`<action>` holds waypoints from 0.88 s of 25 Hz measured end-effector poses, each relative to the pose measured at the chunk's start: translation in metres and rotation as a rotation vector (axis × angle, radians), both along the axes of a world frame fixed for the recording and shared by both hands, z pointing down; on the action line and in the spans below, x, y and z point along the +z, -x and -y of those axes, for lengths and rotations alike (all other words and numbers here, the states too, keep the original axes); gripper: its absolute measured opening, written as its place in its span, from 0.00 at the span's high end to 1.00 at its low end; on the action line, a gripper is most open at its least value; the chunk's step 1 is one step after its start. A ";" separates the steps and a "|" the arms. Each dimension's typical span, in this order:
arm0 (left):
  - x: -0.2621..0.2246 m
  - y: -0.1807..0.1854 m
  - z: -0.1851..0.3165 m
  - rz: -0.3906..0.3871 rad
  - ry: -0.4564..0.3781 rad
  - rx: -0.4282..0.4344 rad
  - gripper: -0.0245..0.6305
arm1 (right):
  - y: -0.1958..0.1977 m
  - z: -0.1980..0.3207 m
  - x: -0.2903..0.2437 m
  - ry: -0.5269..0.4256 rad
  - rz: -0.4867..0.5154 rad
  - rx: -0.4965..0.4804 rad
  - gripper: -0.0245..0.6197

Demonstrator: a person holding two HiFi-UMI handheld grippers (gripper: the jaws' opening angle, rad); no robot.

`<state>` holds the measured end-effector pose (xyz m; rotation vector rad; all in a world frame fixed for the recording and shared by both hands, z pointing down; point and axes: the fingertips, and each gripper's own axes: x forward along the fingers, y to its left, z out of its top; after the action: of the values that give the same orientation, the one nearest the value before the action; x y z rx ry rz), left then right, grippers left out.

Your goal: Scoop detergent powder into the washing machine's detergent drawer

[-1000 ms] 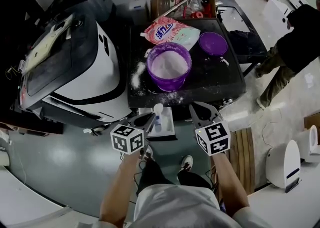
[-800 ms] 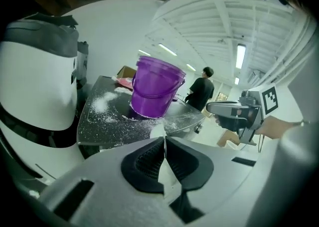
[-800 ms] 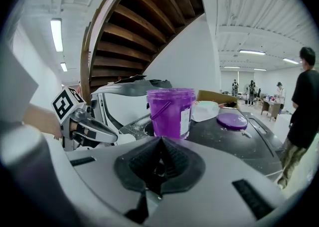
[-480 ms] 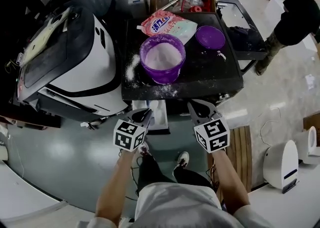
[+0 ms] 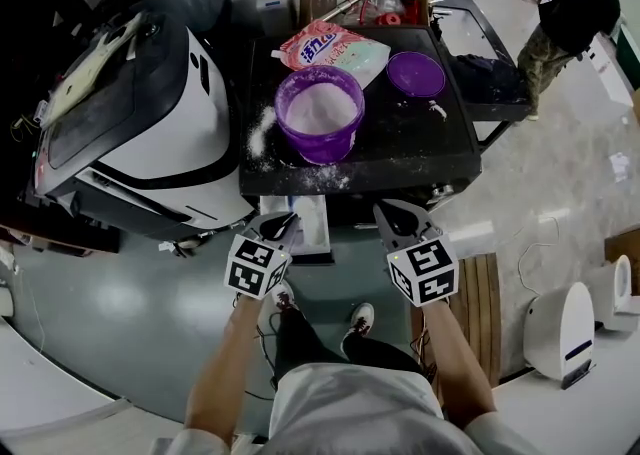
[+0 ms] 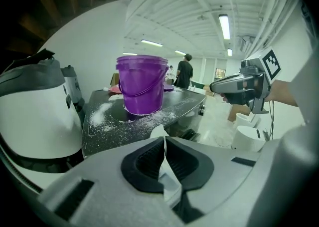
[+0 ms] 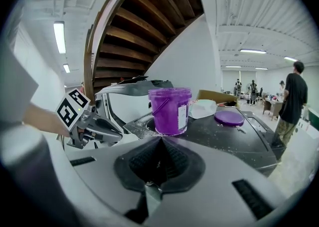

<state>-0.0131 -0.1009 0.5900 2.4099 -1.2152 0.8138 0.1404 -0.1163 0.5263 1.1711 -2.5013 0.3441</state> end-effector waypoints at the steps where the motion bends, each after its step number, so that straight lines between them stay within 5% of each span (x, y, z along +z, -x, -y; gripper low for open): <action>1: 0.000 0.000 0.000 0.011 -0.006 0.006 0.94 | 0.000 -0.001 -0.001 -0.002 0.002 -0.002 0.97; 22: 0.015 -0.007 0.007 0.168 -0.069 0.097 0.94 | -0.008 -0.011 0.004 0.011 0.009 0.009 0.97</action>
<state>-0.0057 -0.1077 0.6047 2.5154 -1.2120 1.0386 0.1488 -0.1057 0.5298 1.1790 -2.4997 0.3657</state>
